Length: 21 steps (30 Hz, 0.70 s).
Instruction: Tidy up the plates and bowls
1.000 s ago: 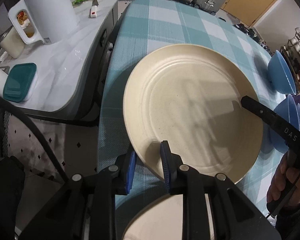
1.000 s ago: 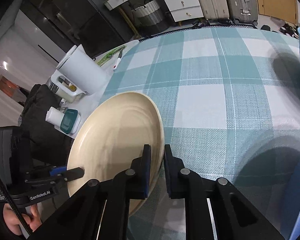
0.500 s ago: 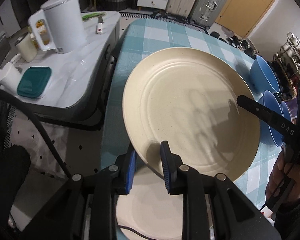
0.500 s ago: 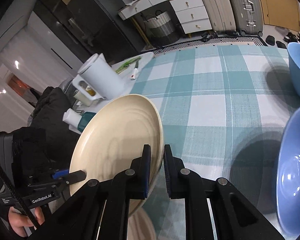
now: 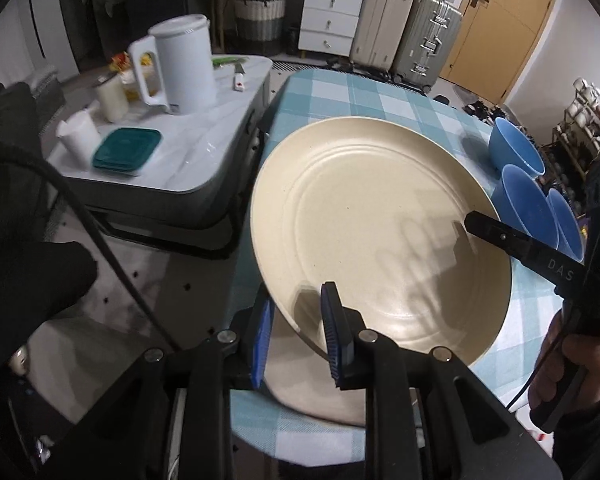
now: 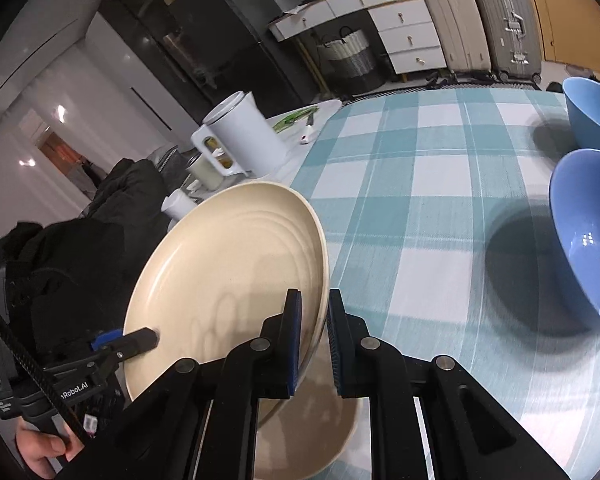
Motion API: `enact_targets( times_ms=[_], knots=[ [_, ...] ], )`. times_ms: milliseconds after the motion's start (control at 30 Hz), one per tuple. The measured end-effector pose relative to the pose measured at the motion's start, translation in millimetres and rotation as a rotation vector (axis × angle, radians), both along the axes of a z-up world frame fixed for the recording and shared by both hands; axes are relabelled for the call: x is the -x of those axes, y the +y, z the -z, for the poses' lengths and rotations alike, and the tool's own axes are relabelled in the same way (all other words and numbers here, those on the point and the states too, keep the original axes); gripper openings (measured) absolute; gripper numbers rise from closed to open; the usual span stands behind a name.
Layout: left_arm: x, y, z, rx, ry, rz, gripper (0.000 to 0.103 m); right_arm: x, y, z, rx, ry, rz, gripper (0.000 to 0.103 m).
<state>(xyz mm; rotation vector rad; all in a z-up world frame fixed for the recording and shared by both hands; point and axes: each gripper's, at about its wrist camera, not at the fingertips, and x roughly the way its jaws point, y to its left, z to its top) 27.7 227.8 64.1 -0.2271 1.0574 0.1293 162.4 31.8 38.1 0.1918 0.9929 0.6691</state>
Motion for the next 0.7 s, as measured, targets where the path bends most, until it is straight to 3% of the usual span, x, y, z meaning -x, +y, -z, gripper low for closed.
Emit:
enact_targets(
  times_ms=[333,700],
  knots=[
    [42,-2,18,0.026,-0.017,-0.017,0.022,32,-2,22,-0.005,0.004,-0.018,0.013],
    [37,-2,54,0.010,0.061,-0.039,0.022,33,12,54,0.082,-0.038,-0.040,0.013]
  ],
)
